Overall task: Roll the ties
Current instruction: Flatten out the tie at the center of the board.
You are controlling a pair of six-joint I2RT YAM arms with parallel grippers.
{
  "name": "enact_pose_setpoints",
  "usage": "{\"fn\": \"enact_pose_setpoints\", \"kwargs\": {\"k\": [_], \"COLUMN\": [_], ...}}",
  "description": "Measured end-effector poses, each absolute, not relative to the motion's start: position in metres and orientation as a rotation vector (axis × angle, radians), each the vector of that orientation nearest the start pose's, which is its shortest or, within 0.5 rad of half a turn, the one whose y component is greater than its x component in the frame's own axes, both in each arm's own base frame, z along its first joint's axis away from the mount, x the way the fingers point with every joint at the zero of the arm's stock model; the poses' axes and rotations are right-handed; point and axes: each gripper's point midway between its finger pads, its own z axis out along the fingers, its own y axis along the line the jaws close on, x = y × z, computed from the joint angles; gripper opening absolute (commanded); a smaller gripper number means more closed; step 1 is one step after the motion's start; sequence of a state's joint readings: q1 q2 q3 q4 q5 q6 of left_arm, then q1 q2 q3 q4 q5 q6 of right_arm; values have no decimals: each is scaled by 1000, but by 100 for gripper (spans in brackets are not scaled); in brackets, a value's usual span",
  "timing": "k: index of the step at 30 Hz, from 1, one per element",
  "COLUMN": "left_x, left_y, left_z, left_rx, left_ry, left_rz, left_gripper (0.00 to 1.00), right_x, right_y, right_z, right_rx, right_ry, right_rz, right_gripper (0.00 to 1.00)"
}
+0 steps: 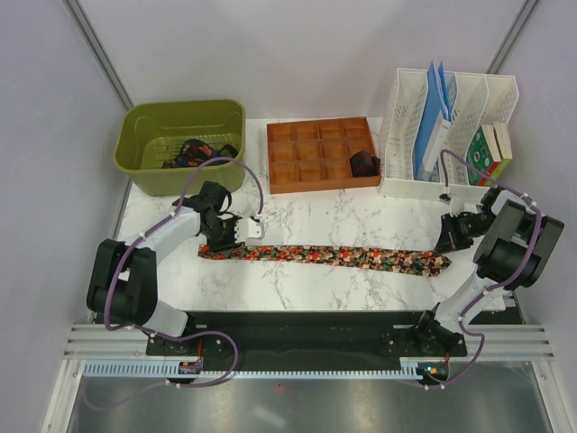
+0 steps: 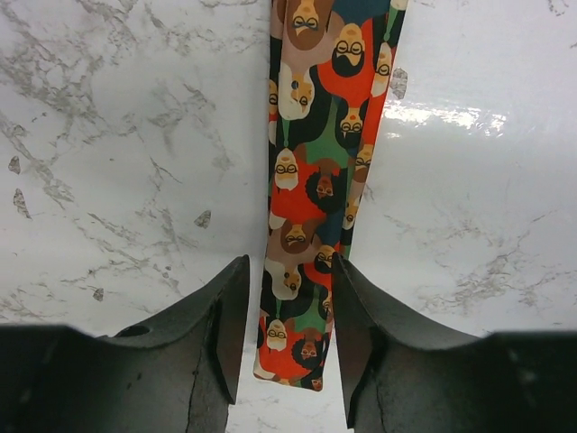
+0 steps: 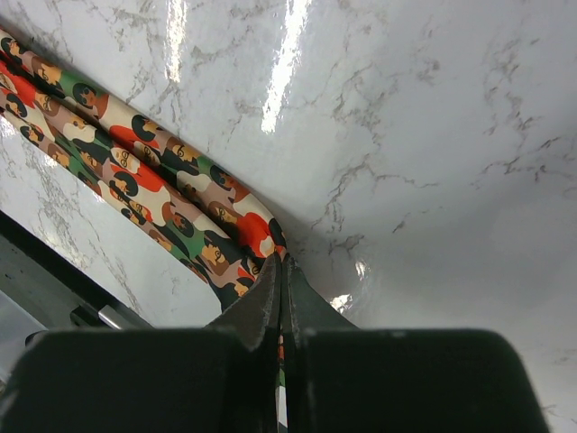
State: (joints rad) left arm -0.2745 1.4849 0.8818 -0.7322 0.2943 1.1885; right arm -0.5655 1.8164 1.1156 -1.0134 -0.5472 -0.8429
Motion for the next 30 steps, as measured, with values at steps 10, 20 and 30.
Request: {"fn": "enact_pose_setpoints", "kwargs": {"k": [10,20,30], "left_x": [267,263,266], "left_y": [-74,-62,-52], "left_z": [33,23,20], "left_rx": [1942,1980,1989], "left_ry": [2047,2071,2084], "left_rz": [-174,-159,-139], "left_gripper": [49,38,4], "right_x": [244,243,243], "right_y": [-78,-78,-79], "right_z": [23,21,20], "right_rx": [-332,-331,-331], "right_ry": [2785,2793,2795], "right_rz": [733,740,742], "right_gripper": [0,0,0]}}
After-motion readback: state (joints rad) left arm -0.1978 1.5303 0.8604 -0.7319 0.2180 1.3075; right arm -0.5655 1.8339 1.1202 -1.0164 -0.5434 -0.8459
